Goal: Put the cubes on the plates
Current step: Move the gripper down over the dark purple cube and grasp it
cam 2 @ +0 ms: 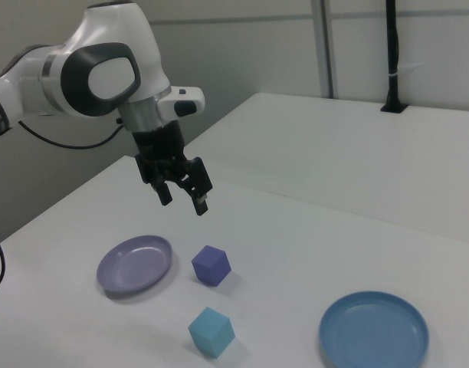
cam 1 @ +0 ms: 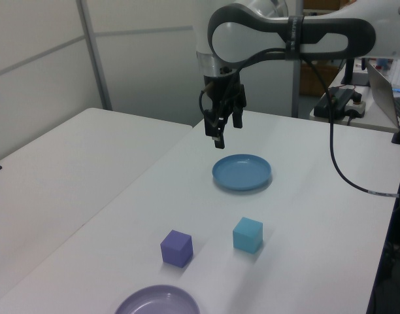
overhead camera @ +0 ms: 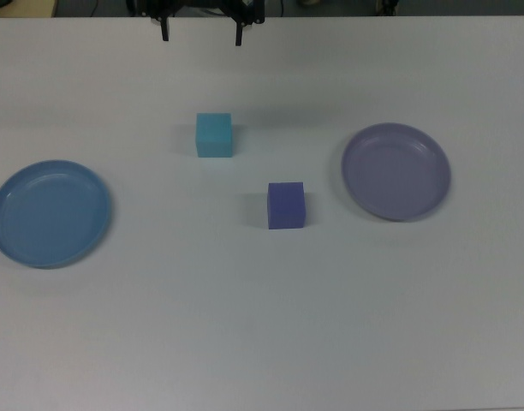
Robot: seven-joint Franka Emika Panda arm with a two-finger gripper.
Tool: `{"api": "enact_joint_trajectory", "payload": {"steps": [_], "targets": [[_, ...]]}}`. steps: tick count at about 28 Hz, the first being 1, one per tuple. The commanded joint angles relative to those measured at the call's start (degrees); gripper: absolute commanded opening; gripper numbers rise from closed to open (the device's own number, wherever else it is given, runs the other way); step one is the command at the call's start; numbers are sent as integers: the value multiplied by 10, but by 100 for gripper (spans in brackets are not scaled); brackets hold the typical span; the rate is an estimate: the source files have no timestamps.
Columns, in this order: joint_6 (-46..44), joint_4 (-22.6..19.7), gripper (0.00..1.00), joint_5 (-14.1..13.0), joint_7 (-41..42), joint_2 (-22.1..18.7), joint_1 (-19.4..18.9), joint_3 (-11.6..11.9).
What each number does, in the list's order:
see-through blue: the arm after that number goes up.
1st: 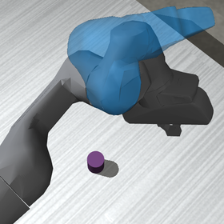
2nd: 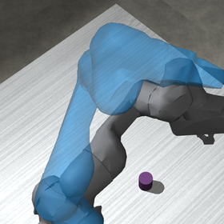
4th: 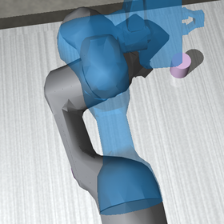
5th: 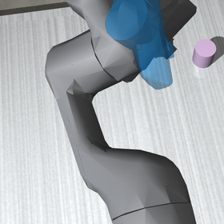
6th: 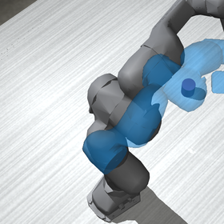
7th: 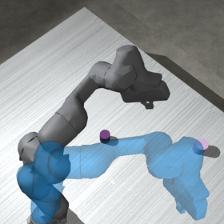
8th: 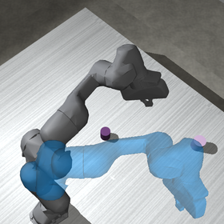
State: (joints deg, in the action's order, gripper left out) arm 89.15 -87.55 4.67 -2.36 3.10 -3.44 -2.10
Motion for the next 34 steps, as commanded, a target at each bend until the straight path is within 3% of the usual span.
{"api": "enact_joint_trajectory", "payload": {"steps": [1,7,13,19,27,34], "targets": [[10,8,100,-12,8,12,2,3],[11,8,100,-4,20,13,1,-3],[59,7,100,-8,45,45,-5,-5],[81,4,100,-25,-10,70,-5,-33],[125,0,100,-36,-60,123,-38,-37],[192,-13,100,-5,-117,187,-68,-37]]}}
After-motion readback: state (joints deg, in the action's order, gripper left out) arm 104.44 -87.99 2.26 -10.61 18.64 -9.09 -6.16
